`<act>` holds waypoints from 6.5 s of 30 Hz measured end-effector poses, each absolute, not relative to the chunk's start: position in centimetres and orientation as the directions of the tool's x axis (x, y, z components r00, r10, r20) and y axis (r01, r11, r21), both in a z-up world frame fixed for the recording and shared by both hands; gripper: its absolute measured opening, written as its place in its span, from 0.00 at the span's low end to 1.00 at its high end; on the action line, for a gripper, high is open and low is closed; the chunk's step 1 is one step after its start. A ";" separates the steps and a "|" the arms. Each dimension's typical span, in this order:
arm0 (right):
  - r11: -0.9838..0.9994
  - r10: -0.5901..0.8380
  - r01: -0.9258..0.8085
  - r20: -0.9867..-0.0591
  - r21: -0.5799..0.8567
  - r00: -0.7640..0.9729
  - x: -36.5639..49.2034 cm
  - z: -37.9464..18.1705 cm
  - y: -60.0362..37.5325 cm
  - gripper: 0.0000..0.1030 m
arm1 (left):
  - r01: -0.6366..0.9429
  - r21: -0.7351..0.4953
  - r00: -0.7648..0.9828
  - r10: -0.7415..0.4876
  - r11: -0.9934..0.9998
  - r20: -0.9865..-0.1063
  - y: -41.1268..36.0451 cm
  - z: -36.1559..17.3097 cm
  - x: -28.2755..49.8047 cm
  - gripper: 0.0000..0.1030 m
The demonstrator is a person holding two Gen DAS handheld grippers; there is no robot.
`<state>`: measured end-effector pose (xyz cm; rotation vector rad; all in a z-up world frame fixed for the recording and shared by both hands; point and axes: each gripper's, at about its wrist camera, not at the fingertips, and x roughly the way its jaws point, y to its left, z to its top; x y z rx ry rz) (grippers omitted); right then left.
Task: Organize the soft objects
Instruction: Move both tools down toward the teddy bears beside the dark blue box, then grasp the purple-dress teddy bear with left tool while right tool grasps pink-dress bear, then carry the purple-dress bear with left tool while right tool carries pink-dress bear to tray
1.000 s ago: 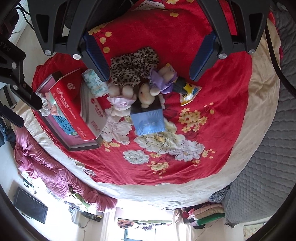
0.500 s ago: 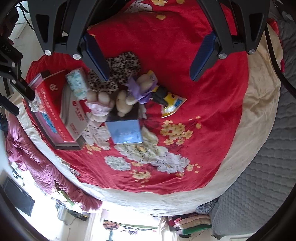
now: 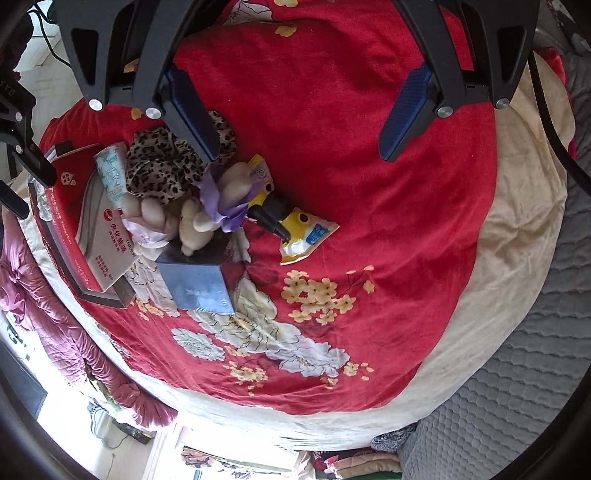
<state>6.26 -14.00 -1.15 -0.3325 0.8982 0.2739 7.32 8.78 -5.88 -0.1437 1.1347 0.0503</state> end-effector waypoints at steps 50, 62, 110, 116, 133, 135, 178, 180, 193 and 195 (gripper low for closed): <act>0.919 0.133 -0.394 -0.928 -0.016 0.348 15.8 -8.2 -7.7 0.76 | 0.331 -0.183 0.303 -0.288 0.926 -0.908 3.4 -11.5 14.5 0.34; 0.925 0.211 -0.367 -0.939 0.102 0.272 15.8 -9.1 -8.4 0.41 | 0.297 -0.256 0.291 -0.342 0.920 -0.894 4.3 -11.4 14.4 0.29; 0.960 0.269 -0.235 -0.728 0.152 0.631 5.6 8.1 -23.7 0.38 | 0.303 -0.145 0.533 -0.293 0.942 -0.794 -5.9 4.6 8.7 0.24; 0.969 0.244 -0.193 -0.717 0.154 0.653 4.8 8.8 -26.4 0.38 | 0.332 -0.131 0.531 -0.300 0.934 -0.793 -8.1 5.2 8.8 0.24; 0.981 0.190 -0.104 -0.713 0.163 0.675 4.6 8.5 -32.0 0.38 | 0.387 -0.088 0.527 -0.298 0.918 -0.796 -13.5 5.2 9.8 0.24; 0.982 0.183 -0.095 -0.713 0.162 0.677 4.7 8.4 -32.5 0.38 | 0.394 -0.084 0.525 -0.299 0.915 -0.797 -14.1 5.1 10.0 0.24; 0.990 0.079 0.043 -0.768 0.137 0.635 8.2 2.0 -41.9 0.39 | 0.501 -0.116 0.341 -0.319 0.857 -0.884 -27.5 -3.6 17.3 0.24; 0.990 0.078 0.044 -0.775 0.135 0.627 8.5 1.4 -41.9 0.39 | 0.501 -0.117 0.335 -0.316 0.858 -0.888 -27.6 -4.0 17.4 0.24; 0.984 0.109 0.052 -0.811 0.169 0.574 10.2 -3.4 -42.4 0.39 | 0.510 -0.132 0.296 -0.317 0.850 -0.901 -27.8 -6.0 17.9 0.24; 0.985 0.103 0.056 -0.819 0.162 0.565 10.4 -4.2 -42.4 0.39 | 0.512 -0.135 0.292 -0.319 0.848 -0.902 -28.0 -6.1 18.0 0.24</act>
